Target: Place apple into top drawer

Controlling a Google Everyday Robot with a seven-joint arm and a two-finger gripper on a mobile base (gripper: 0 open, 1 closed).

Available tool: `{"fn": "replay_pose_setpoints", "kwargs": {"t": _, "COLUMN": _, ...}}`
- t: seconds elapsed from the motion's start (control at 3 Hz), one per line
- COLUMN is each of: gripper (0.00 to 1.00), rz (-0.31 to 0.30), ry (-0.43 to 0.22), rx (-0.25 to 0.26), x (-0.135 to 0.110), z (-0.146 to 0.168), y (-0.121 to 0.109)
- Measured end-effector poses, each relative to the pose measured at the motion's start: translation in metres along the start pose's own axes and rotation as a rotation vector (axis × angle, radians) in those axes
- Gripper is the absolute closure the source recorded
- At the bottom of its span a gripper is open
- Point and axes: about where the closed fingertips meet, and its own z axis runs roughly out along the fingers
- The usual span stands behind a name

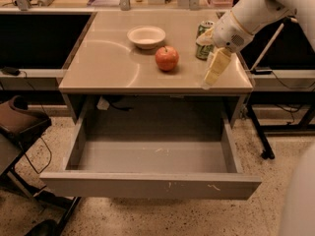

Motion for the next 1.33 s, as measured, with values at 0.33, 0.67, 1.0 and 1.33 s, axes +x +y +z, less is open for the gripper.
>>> {"fn": "replay_pose_setpoints", "kwargs": {"t": 0.33, "gripper": 0.0, "rz": -0.07, "ry": -0.139, "rx": -0.123, "x": -0.019, "z": 0.045, "y": -0.022}}
{"fn": "replay_pose_setpoints", "kwargs": {"t": 0.67, "gripper": 0.0, "rz": -0.138, "ry": -0.258, "rx": -0.192, "x": -0.055, "z": 0.073, "y": -0.039}}
{"fn": "replay_pose_setpoints", "kwargs": {"t": 1.0, "gripper": 0.0, "rz": -0.155, "ry": -0.297, "rx": -0.121, "x": -0.069, "z": 0.059, "y": -0.057}}
{"fn": "replay_pose_setpoints", "kwargs": {"t": 1.33, "gripper": 0.0, "rz": -0.151, "ry": -0.308, "rx": -0.105, "x": -0.073, "z": 0.063, "y": -0.063}}
